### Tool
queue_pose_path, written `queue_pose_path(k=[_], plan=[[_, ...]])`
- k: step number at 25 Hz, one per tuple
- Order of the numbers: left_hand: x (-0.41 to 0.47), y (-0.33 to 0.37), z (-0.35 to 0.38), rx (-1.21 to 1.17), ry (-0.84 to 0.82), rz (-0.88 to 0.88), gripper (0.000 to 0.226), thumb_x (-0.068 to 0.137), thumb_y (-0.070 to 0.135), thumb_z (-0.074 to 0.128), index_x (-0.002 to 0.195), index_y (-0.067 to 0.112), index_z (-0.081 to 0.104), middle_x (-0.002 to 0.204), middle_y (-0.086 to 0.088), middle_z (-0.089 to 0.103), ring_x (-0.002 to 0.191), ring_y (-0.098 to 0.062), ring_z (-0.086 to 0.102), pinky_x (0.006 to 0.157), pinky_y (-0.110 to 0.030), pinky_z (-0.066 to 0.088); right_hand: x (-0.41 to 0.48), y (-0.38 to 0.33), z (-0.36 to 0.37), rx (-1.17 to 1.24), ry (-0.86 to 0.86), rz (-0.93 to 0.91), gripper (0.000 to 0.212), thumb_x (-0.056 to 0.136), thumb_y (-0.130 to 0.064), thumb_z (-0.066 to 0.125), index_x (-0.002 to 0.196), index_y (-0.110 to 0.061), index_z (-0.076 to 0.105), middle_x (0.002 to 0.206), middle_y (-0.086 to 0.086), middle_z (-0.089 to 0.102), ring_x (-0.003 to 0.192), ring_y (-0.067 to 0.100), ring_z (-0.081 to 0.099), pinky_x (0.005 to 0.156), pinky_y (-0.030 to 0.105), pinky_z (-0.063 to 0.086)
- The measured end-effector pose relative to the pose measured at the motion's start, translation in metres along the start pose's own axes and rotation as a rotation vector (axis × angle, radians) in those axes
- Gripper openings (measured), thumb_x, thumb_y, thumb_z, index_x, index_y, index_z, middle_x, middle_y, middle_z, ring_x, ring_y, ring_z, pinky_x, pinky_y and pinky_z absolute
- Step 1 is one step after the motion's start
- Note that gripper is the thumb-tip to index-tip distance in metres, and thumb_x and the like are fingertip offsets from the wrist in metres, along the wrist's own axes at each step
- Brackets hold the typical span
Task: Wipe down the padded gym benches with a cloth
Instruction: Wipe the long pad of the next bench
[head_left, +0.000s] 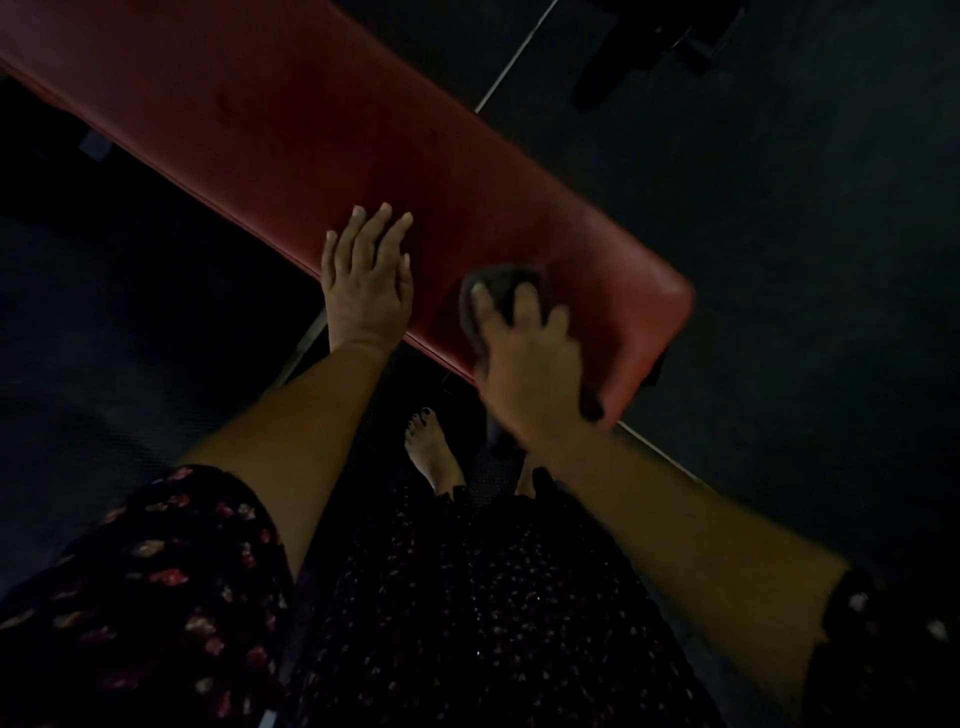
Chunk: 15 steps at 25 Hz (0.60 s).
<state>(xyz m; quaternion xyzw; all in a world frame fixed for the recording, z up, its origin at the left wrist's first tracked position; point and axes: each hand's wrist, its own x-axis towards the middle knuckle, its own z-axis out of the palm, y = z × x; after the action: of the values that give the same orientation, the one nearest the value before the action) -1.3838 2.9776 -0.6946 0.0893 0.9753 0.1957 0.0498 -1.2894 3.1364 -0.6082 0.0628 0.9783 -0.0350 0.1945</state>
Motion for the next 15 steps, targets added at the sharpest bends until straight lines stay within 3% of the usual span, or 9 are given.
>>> queue_pose_path(k=[3, 5, 7, 11, 15], plan=[[-0.001, 0.002, -0.003, -0.012, -0.010, -0.003, 0.047, 0.103, 0.033, 0.030, 0.147, 0.023, 0.044, 0.153, -0.002, 0.040, 0.147, -0.025, 0.026, 0.121, -0.042, 0.006, -0.051, -0.034, 0.021, 0.008, -0.072, -0.235, 0.075, 0.073, -0.047, 0.073, 0.141, -0.033, 0.046, 0.136, 0.009, 0.048, 0.101, 0.036, 0.054, 0.064, 0.038, 0.048], [0.002, 0.003, -0.009, -0.060, -0.023, -0.010, 0.046, 0.103, 0.032, 0.032, 0.146, 0.023, 0.045, 0.154, -0.001, 0.039, 0.147, -0.024, 0.024, 0.120, -0.039, 0.004, -0.060, -0.048, 0.025, 0.129, -0.243, -0.392, 0.062, 0.083, -0.043, 0.065, 0.141, -0.034, 0.045, 0.138, 0.004, 0.045, 0.107, 0.034, 0.049, 0.069, 0.039, 0.045], [0.007, 0.000, -0.018, -0.113, -0.013, -0.028, 0.046, 0.103, 0.031, 0.033, 0.147, 0.023, 0.043, 0.156, -0.001, 0.035, 0.148, -0.023, 0.023, 0.120, -0.036, 0.003, -0.050, -0.051, 0.017, 0.182, -0.261, -0.440, 0.059, 0.088, -0.043, 0.060, 0.143, -0.034, 0.041, 0.140, 0.002, 0.041, 0.111, 0.032, 0.045, 0.070, 0.038, 0.042], [0.021, -0.020, -0.039, -0.012, -0.018, -0.084, 0.051, 0.105, 0.032, 0.028, 0.155, 0.023, 0.024, 0.163, 0.000, 0.018, 0.151, -0.021, 0.011, 0.121, -0.036, -0.003, 0.021, -0.008, -0.015, 0.155, -0.154, -0.344, 0.060, 0.090, -0.045, 0.057, 0.145, -0.039, 0.034, 0.140, 0.001, 0.040, 0.115, 0.028, 0.046, 0.083, 0.036, 0.048], [0.021, -0.055, -0.044, 0.173, -0.193, -0.007, 0.063, 0.104, 0.050, 0.016, 0.158, 0.021, -0.001, 0.166, -0.003, -0.005, 0.152, -0.023, -0.007, 0.121, -0.040, -0.010, 0.103, 0.070, -0.052, 0.118, 0.049, 0.005, 0.056, 0.086, -0.038, 0.057, 0.141, -0.039, 0.044, 0.139, 0.009, 0.045, 0.116, 0.040, 0.049, 0.092, 0.043, 0.047]])
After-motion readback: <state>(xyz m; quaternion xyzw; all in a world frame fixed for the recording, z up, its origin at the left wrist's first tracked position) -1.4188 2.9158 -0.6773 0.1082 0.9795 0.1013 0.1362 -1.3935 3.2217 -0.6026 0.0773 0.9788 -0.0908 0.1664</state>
